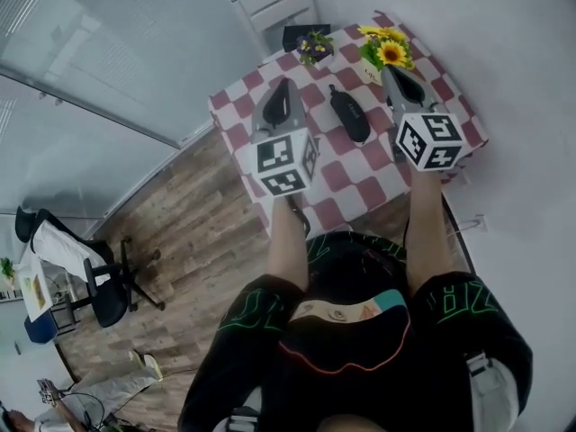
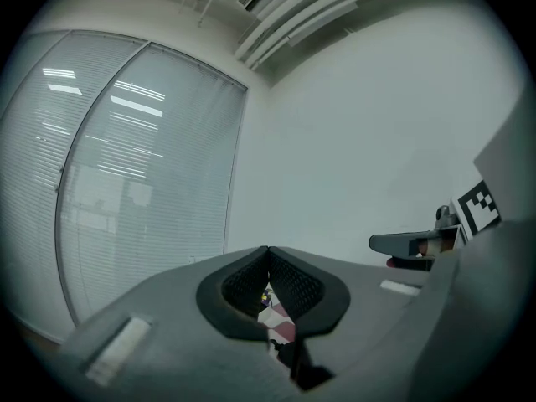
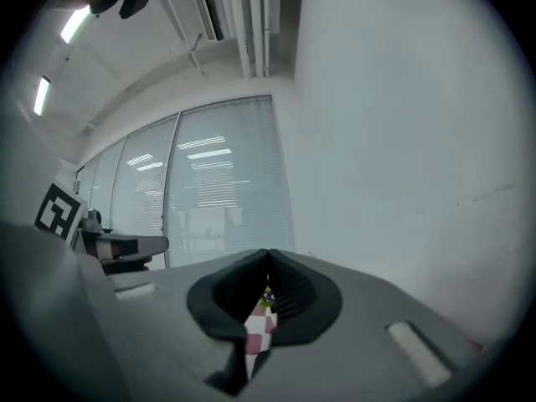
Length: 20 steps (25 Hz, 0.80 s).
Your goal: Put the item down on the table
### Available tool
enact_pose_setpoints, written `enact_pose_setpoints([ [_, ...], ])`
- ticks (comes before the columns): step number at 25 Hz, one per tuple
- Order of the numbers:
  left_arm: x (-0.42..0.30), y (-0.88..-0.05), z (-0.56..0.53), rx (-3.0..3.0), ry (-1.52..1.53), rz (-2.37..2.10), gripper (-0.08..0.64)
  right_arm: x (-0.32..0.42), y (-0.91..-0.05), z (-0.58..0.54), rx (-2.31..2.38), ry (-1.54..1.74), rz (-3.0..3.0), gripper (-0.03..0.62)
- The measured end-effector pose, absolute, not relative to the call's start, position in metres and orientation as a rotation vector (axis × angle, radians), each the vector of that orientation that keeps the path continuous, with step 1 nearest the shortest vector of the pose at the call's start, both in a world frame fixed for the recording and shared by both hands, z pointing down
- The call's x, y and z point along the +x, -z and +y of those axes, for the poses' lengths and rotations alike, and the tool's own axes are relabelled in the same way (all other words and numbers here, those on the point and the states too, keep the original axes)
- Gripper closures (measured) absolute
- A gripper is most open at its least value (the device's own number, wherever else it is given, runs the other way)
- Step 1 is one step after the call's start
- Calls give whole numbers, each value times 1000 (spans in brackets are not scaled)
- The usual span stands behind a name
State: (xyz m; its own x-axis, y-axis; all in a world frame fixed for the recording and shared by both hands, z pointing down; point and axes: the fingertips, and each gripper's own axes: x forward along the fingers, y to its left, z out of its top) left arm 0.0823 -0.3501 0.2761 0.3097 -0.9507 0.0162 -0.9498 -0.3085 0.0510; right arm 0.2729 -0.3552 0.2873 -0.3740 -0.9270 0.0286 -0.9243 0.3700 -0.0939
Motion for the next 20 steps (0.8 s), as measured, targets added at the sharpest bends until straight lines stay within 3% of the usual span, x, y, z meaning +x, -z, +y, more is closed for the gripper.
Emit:
enact_pose_setpoints([
  [20,87,-281,-353,2518,-27,-1806,551,273,-289,-356,-1791,81,2600,589],
])
